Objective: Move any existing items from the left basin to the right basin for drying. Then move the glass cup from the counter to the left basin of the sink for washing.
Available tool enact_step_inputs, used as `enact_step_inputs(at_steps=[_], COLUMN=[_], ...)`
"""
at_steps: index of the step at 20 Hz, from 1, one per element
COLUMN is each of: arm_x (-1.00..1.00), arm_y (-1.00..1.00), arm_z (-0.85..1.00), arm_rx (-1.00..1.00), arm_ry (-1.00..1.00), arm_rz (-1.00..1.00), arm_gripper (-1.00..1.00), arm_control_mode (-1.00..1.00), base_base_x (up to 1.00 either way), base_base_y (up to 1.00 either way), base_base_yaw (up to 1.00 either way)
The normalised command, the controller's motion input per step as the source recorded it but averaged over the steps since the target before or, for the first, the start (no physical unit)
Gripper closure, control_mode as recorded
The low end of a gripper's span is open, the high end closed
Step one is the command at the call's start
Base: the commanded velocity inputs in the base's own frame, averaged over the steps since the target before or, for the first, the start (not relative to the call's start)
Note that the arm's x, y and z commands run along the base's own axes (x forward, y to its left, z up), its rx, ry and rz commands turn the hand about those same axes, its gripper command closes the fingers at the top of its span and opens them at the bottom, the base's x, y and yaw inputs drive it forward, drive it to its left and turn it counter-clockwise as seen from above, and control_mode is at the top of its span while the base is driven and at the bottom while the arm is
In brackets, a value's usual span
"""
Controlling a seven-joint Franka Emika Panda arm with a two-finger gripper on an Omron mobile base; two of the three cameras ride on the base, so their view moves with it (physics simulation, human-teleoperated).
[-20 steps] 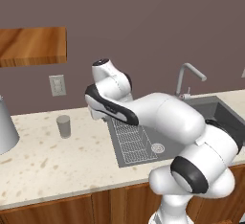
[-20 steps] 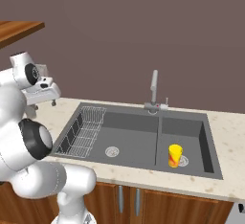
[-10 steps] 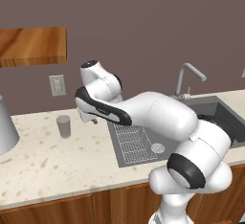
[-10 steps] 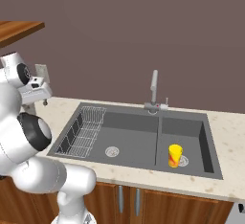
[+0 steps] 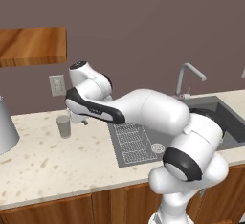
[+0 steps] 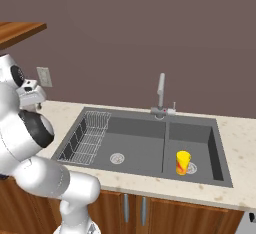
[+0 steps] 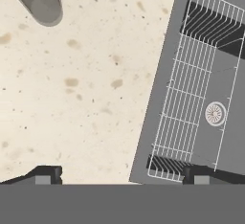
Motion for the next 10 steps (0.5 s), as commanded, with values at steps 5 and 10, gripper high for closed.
enact_step_inputs(at_steps=[5,10], arm_x=[0.03,0.04], arm_y=[0.21,0.12], arm_z=[0.00,0.00], arm_rx=[0.00,0.00], arm_ry=[-0.01,-0.04], arm_rz=[0.00,0.00], arm_gripper=[-1.00,-1.00], arm_control_mode=[-1.00,-1.00], base_base_x=[0.00,0.00], base_base_y=[0.00,0.00], base_base_yaw=[0.00,0.00])
